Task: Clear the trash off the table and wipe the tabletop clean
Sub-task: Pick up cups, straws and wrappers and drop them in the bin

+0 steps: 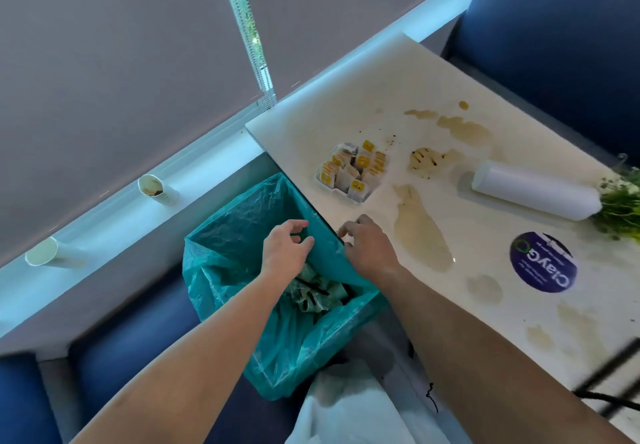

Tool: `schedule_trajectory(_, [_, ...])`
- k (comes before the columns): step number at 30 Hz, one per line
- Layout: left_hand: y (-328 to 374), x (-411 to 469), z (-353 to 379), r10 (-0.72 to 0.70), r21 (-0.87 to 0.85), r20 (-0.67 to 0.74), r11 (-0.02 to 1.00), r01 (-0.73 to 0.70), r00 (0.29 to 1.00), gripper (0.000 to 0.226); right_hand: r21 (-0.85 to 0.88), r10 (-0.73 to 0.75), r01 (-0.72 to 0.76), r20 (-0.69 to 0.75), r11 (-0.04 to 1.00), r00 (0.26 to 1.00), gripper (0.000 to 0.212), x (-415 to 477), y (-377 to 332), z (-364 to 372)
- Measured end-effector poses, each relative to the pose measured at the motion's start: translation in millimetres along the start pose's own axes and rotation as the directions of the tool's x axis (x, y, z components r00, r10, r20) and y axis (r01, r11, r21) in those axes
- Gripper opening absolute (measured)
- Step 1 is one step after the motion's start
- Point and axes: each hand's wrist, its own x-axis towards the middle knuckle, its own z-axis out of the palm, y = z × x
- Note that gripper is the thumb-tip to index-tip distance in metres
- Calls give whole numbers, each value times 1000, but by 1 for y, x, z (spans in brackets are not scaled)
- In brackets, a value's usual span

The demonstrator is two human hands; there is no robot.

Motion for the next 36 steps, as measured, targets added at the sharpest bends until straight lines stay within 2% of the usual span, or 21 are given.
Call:
schedule_trajectory(8, [71,-35,65,124,43,115,991,-129,986,31,33,114,-110,-163,993,980,8,-61,65,-70])
schedule_trajectory(16, [130,-104,171,272,103,259,946,-306,927,33,147,251,-216,-291,965,923,19,-155,164,-127])
schedule_trajectory(28, [172,-218,314,344,69,458,906,-418,820,34,244,486,-422,-366,873,793,18,-291,308,-164])
schedule_trajectory(36, [172,-252,374,330,160,550,860,-485,767,34,315,600,-511,-367,799,711,14,-346,372,-160])
